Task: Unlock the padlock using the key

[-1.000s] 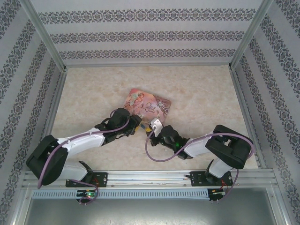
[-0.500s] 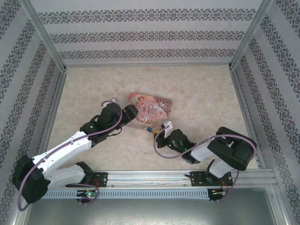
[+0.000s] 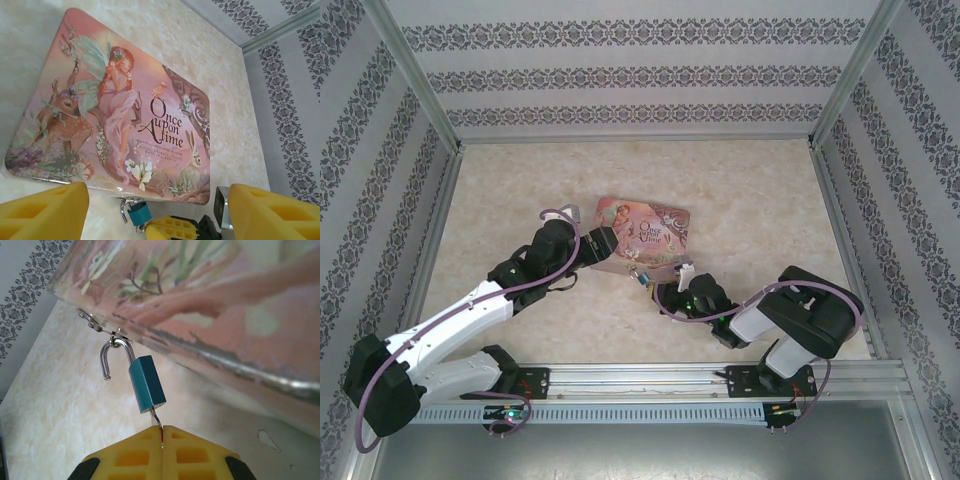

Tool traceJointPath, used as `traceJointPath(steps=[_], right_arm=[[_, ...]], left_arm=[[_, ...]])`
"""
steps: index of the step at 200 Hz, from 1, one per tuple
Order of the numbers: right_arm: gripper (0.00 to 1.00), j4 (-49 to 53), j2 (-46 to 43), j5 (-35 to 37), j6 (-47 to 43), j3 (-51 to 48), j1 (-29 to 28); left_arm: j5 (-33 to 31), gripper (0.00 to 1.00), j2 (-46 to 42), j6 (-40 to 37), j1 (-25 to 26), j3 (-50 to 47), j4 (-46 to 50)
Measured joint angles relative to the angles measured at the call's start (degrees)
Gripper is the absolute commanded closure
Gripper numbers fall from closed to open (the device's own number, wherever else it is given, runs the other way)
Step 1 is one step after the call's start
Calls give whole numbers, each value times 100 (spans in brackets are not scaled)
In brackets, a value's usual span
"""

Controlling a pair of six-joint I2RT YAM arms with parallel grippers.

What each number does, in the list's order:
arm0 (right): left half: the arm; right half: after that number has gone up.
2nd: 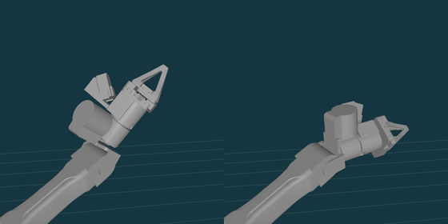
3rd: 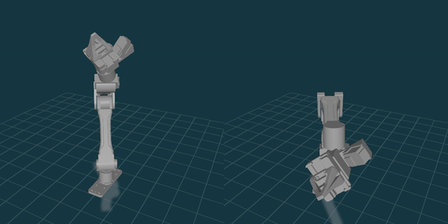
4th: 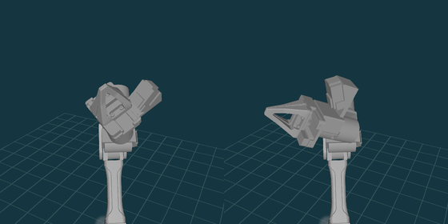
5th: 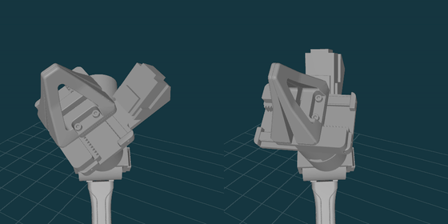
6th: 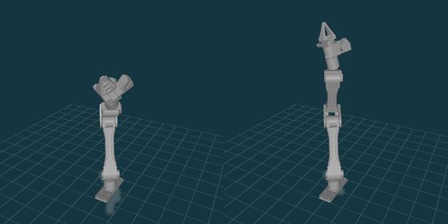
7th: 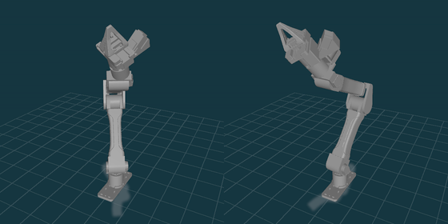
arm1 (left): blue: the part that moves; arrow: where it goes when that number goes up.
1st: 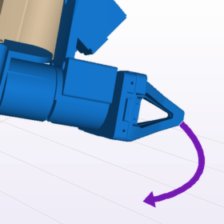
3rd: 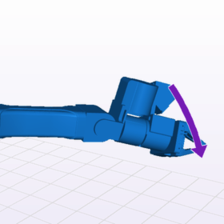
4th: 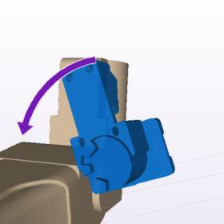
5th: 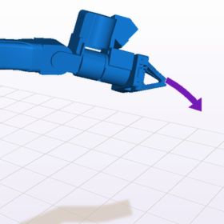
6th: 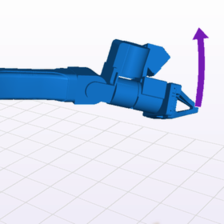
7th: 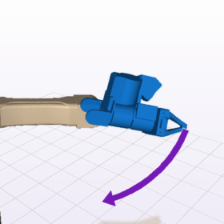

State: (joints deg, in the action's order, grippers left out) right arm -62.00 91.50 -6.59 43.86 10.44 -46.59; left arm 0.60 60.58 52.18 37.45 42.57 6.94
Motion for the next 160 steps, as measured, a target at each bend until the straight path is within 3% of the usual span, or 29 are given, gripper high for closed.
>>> traceJointPath(steps=[44,109,160], right_arm=[[83,-109,96,-17,81,0,0],[62,162,-461,-13,37,-98,227],[27,1034,-1499,-76,-197,-107,431]], left_arm=[[-332,11,-374,-273,-7,-17,151],[-376,7,-599,-570,-402,-24,732],[81,3,-490,-763,-951,-24,813]])
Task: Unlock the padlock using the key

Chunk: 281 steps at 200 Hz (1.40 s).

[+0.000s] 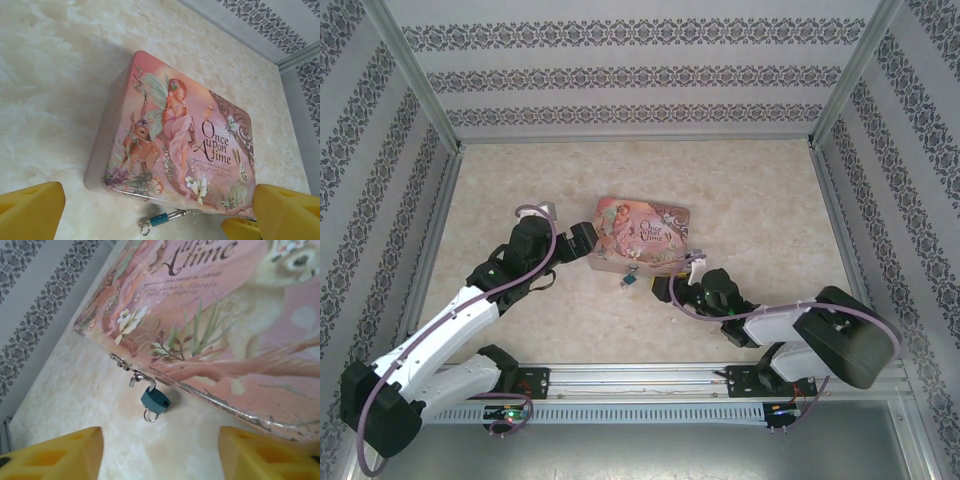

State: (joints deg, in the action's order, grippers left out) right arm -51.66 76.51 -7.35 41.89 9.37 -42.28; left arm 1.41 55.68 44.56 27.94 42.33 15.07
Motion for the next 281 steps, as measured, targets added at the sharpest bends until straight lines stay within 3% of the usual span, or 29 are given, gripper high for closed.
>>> traceJointPath(steps=[34,107,165,230,281], right_arm=[[17,509,-448,-140,-31,9,273],[16,1091,-605,-590,-177,243,780],[15,1158,-205,-942,-302,673,997],[18,1091,509,-1292,-398,1276,1384],[20,1056,1287,-1661,-570,1967,1593]], left_arm=[[450,3,428,-225,-393,0,-59],[1390,14,1934,-557,-894,111,-734],[1816,21,2940,-516,-1073,273,-1298],[2068,25,3119,-378,-1080,227,-1460],[2072,25,2634,-146,-1082,-378,-1757]])
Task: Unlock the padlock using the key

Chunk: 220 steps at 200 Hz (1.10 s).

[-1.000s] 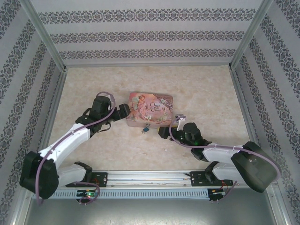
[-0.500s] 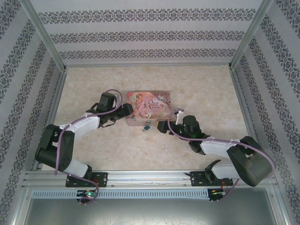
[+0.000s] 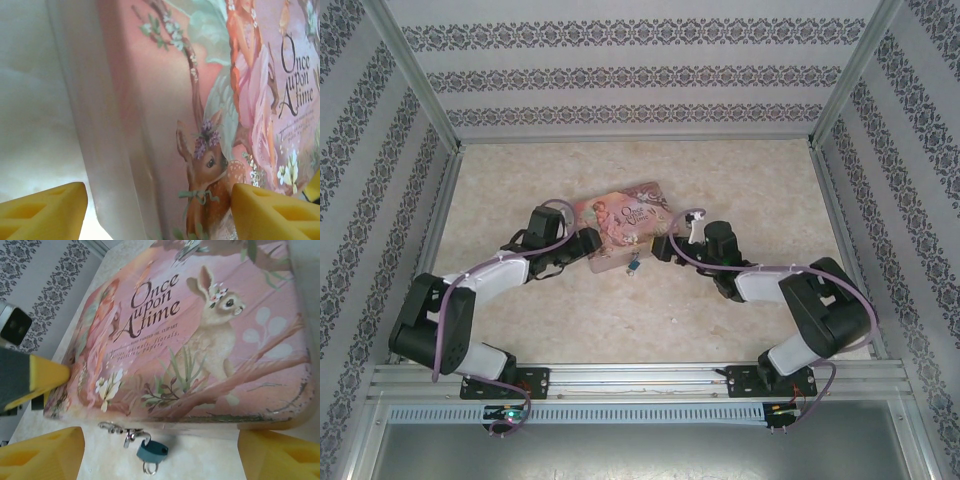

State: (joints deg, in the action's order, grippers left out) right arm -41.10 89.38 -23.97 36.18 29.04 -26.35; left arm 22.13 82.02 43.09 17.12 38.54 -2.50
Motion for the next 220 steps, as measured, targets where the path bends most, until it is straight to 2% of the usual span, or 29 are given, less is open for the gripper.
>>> traceJointPath(steps=[42,87,115,165,220], right_arm=[[19,-243,452,-157,-22,326,0],[16,-328,503,-201,-24,328,0],[15,-337,234,-170,-61,133,0],[14,-350,-345,-181,-111,-365,114],[15,-511,-459,-496,-146,-522,105]], left_arm=[[35,26,-225,313,0,-417,-413],[33,23,-304,348,0,-437,-367],[31,22,-597,352,0,-437,-240],[-57,23,-1635,369,0,-433,35],[96,31,-2002,372,9,-210,339]])
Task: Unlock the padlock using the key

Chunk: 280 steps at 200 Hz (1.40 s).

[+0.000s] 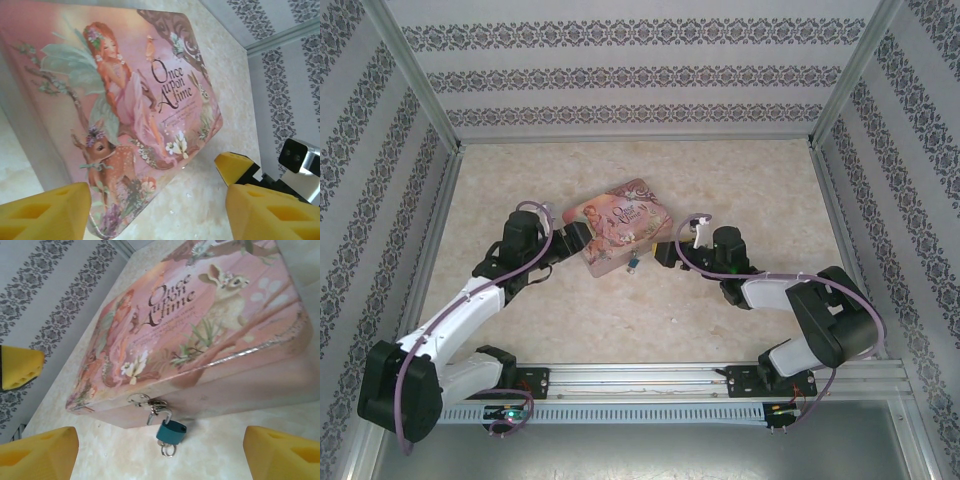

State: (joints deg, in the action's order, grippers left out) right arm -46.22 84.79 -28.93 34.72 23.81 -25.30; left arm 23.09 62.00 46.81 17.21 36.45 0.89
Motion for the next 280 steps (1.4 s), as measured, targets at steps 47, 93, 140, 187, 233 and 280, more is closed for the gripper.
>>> traceJointPath(steps=[47,93,140,187,233,280], right_arm=[[21,-306,278,-55,2,2,-254],[24,-472,800,-55,46,118,-466],[27,-691,1322,-57,44,341,-656],[28,-850,1729,-101,46,527,-713],[28,-1104,2041,-197,50,697,-713],[32,-1349,2352,-339,136,850,-713]], left_arm=[[289,35,522,-4,271,649,-20],[573,37,1504,-4,404,1088,-179],[723,37,2208,-31,422,1335,-308],[748,38,2544,-133,422,1381,-308],[785,38,2623,-175,422,1445,-310],[802,38,2656,-177,422,1460,-343]])
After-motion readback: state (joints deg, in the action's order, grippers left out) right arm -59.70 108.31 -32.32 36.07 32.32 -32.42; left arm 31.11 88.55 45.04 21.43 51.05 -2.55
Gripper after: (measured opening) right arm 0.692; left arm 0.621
